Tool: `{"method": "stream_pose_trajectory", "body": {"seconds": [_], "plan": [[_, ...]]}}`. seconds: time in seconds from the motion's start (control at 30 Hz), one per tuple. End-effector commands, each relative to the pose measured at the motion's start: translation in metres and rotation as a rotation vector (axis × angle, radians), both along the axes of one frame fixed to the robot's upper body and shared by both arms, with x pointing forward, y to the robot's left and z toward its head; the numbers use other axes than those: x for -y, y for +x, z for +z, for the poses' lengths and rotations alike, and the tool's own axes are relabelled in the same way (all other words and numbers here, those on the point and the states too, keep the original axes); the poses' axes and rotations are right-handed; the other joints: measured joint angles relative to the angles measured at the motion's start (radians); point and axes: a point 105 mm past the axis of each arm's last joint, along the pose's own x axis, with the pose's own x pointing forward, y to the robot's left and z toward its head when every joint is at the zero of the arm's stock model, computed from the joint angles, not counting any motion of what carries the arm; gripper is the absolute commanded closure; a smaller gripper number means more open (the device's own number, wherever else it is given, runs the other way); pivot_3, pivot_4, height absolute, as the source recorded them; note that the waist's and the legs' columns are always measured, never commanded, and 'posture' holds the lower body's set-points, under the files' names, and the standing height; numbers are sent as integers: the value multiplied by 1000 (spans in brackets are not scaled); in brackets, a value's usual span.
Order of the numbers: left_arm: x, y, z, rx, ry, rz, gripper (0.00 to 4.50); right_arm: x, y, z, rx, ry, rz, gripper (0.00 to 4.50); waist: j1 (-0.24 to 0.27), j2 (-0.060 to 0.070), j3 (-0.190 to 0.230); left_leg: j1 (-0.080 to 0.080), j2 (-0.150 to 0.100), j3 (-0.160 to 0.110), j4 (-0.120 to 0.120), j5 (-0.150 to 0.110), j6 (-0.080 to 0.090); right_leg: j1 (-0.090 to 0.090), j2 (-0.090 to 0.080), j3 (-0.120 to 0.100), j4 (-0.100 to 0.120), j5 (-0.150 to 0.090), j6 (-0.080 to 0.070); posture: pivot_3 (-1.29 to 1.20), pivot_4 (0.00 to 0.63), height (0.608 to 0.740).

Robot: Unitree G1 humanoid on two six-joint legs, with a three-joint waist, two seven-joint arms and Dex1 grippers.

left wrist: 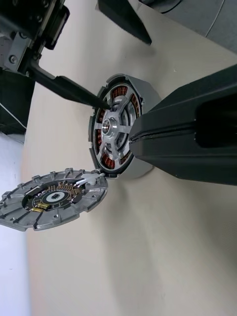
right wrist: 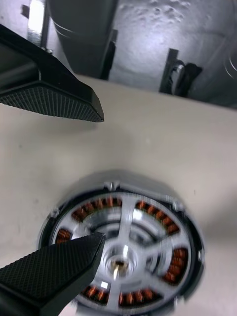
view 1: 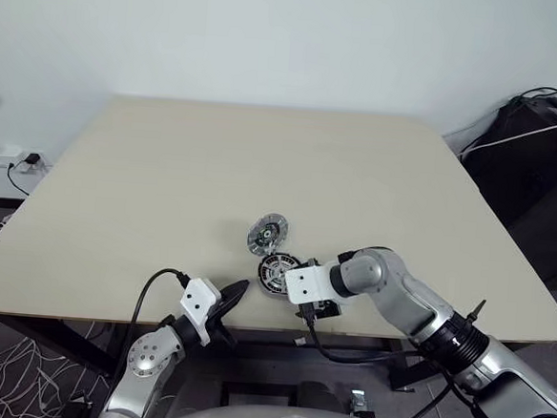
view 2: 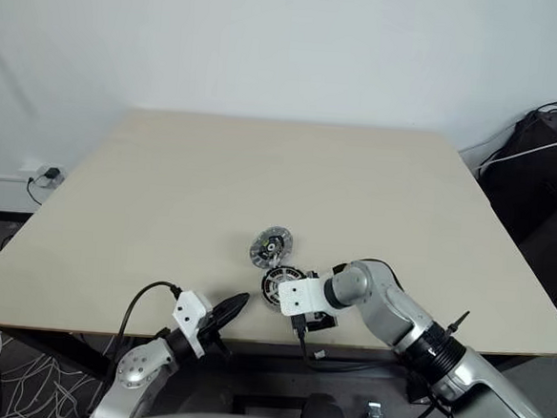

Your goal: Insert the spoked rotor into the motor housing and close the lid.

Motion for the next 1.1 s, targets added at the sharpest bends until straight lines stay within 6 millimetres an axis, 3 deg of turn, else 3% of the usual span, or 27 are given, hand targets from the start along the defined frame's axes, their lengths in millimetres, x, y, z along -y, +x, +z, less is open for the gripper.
{"method": "stream_pose_trajectory", "body": {"seconds": [0.03,0.13,0.47,0.8,0.97,1.1], "plan": [[5,3,6,24,-11,-12,4500,-4,1,2,10,10,17,645,0,0,0,0,0,0,0,0,0,0,0,0,0,0,0,0,0,740],[6,3,5,22,-11,-16,4500,-5,1,0,7,9,16,1282,0,0,-1,1,0,0,0,0,0,0,0,0,0,0,0,0,0,740],[7,3,5,18,-11,-15,4500,-8,9,0,15,3,16,4408,-2,-1,-5,2,0,-1,1,0,0,2,0,-1,1,0,0,0,0,740],[9,3,4,14,-14,-14,4500,-14,16,9,36,119,-82,4410,-6,0,-5,3,1,-1,2,0,-1,2,1,-1,4,0,0,0,0,740],[10,3,3,10,-14,-14,4500,-12,25,29,21,294,-349,4410,-3,1,-4,1,1,-1,3,0,-1,0,0,0,6,0,0,0,0,740],[11,3,1,4,-13,-17,4500,-3,21,36,-68,386,-616,4410,3,1,-4,-1,1,-1,4,0,-1,-2,0,0,6,0,0,0,0,740]]}}
